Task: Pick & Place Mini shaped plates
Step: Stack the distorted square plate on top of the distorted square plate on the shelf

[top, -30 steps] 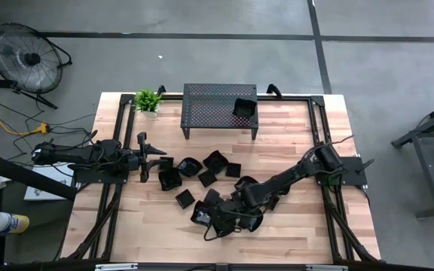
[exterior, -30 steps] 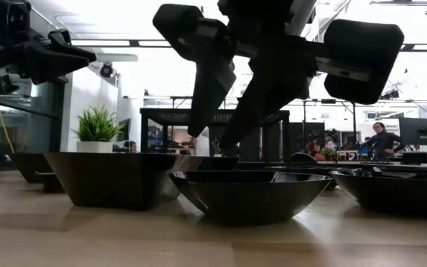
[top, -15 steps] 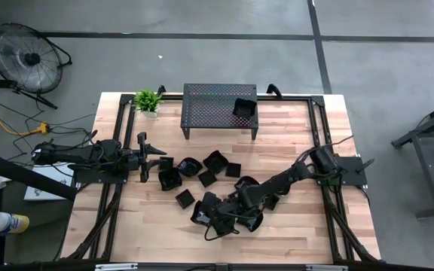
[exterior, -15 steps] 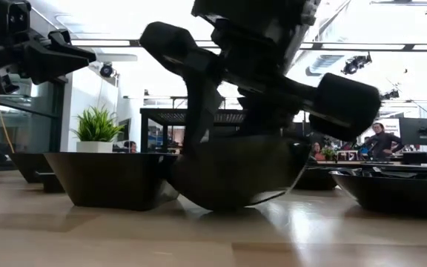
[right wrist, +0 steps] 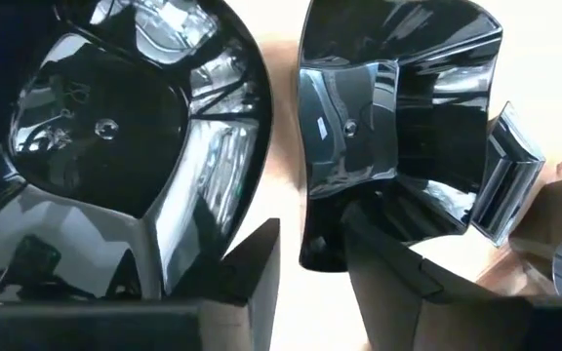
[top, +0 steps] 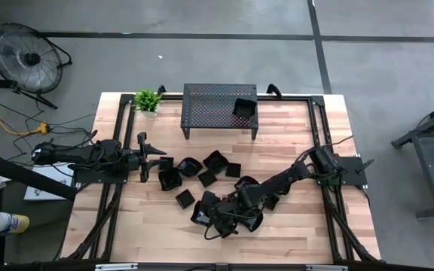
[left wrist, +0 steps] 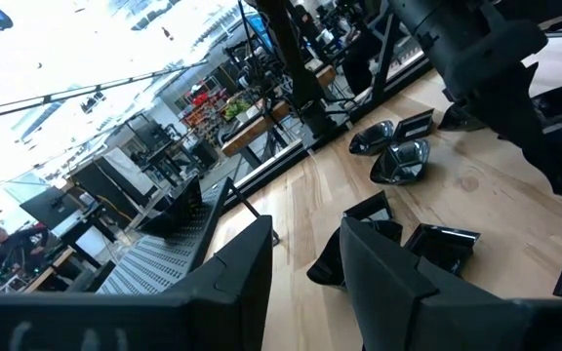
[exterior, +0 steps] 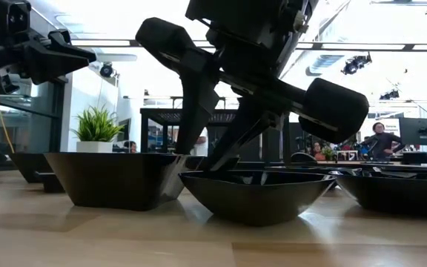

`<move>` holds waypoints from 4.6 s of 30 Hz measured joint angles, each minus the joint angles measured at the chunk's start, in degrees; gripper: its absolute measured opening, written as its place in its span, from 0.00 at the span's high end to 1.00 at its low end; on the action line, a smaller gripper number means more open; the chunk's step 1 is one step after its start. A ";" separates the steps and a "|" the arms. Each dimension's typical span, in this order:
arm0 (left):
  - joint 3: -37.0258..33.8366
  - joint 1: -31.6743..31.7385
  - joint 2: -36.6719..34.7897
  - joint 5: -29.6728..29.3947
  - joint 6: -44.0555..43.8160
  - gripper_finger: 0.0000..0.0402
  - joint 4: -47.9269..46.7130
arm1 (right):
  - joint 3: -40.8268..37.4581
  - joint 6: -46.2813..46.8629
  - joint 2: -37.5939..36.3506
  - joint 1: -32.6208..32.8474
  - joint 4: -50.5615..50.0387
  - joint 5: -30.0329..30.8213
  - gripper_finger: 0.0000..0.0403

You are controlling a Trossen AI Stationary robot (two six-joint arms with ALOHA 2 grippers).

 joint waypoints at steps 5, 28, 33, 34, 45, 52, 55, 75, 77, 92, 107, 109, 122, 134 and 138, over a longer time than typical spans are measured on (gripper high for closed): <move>0.00 0.00 0.00 0.00 0.00 0.70 -0.01 | 0.00 0.36 0.00 0.00 -0.02 -0.04 0.83; 0.00 0.00 -0.01 0.00 0.00 0.70 0.00 | 0.32 1.92 -0.02 0.35 -0.05 2.47 0.99; 0.00 0.00 -0.02 0.00 0.00 0.70 0.00 | 2.64 2.44 -0.02 0.57 -0.02 2.82 0.99; 0.00 0.00 -0.01 -0.02 0.00 0.70 0.00 | 3.16 2.88 -0.02 0.65 -0.35 3.10 0.99; 0.00 0.00 -0.01 -0.02 0.00 0.70 0.00 | 12.31 10.57 -0.02 0.62 -14.63 13.29 0.99; 0.00 0.00 0.00 -0.02 0.00 0.70 0.00 | 19.38 18.53 -0.07 -0.82 -25.58 14.52 0.99; 0.00 0.00 -0.02 -0.02 0.00 0.70 0.00 | 22.45 21.58 -0.07 -1.79 -29.44 14.51 0.99; 0.00 0.00 -0.02 -0.02 0.00 0.70 0.00 | 39.41 29.44 -0.11 -9.61 -51.92 14.39 0.99; 0.00 0.00 -0.02 -0.02 0.00 0.70 -0.02 | 40.42 29.61 -0.11 -10.62 -54.78 14.39 0.99; 0.00 0.00 -0.02 -0.02 0.00 0.70 0.00 | 44.06 28.30 -3.23 -17.54 -62.28 15.44 0.99; 0.00 0.00 -0.02 0.00 0.00 0.70 0.00 | 44.02 30.80 -14.43 -25.34 -62.30 10.64 0.98; 0.00 0.00 -0.02 0.00 0.00 0.70 0.00 | 44.02 31.46 -15.30 -26.43 -62.33 9.81 0.98; 0.00 0.00 -0.02 0.00 0.00 0.70 0.00 | 44.00 28.57 -15.63 -33.00 -62.34 8.38 0.98; 0.00 0.00 -0.01 0.00 0.00 0.70 -0.01 | 44.00 25.16 -15.58 -39.46 -62.34 2.66 0.98; 0.00 0.00 -0.02 0.00 0.00 0.70 -0.01 | 43.13 23.34 -15.58 -41.07 -62.29 0.32 0.99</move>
